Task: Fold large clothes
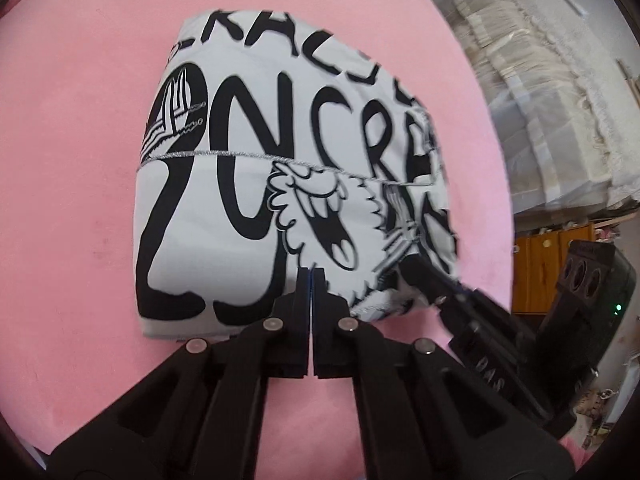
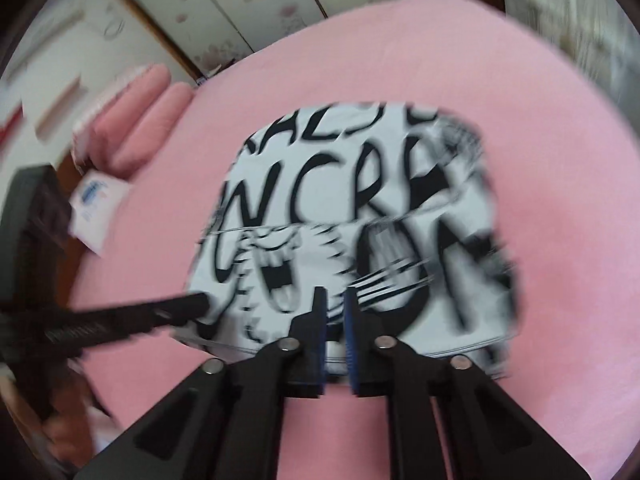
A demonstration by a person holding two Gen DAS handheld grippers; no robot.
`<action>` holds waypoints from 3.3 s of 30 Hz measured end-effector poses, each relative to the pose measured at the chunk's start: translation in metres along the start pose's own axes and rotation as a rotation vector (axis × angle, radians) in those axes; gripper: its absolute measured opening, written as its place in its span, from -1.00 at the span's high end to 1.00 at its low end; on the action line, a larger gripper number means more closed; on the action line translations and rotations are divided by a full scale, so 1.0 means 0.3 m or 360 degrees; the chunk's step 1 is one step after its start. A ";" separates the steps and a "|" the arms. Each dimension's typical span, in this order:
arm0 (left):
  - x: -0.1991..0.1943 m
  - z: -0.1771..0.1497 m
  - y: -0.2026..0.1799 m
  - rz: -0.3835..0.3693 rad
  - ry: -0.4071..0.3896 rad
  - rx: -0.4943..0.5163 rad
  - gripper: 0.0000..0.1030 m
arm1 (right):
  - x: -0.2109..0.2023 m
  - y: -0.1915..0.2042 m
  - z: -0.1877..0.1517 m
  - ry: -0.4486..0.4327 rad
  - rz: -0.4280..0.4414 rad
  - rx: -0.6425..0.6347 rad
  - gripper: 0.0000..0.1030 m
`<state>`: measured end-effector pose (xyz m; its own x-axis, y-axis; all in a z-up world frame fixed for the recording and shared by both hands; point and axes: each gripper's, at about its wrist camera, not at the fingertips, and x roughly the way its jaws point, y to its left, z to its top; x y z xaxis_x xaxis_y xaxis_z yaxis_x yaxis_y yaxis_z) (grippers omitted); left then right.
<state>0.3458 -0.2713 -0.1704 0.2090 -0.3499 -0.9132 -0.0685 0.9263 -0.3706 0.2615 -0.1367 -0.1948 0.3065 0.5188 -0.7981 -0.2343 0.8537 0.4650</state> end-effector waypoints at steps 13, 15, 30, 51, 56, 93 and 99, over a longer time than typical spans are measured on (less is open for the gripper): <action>0.129 -0.004 0.114 0.0182 0.0081 -0.0050 1.00 | 0.188 -0.028 -0.053 0.0068 -0.0248 -0.0268 1.00; 0.113 -0.002 0.122 0.0175 0.0063 -0.0074 1.00 | 0.158 -0.087 -0.038 0.0036 -0.0288 -0.0216 1.00; -0.054 0.040 0.077 0.0307 -0.0131 -0.0039 1.00 | 0.019 -0.077 -0.016 -0.0086 -0.0180 -0.0190 1.00; 0.186 0.449 0.118 0.0261 -0.0316 0.0008 1.00 | 0.469 0.094 0.329 -0.0114 0.0065 -0.0188 1.00; 0.270 0.536 0.132 0.0219 -0.0359 -0.0040 1.00 | 0.546 0.051 0.435 -0.0090 0.0117 -0.0081 1.00; -0.050 0.140 0.057 0.0316 -0.0157 -0.0138 1.00 | 0.002 -0.176 0.097 0.0205 -0.0399 0.0449 0.21; -0.150 -0.052 0.020 0.0314 -0.0057 -0.0091 1.00 | -0.027 -0.046 -0.006 0.0332 -0.0442 0.0335 -0.39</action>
<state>0.3209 -0.2522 -0.1342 0.2205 -0.1562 -0.9628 -0.1667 0.9665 -0.1950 0.2606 -0.1528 -0.1956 0.1327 0.2657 -0.9549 0.0318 0.9618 0.2721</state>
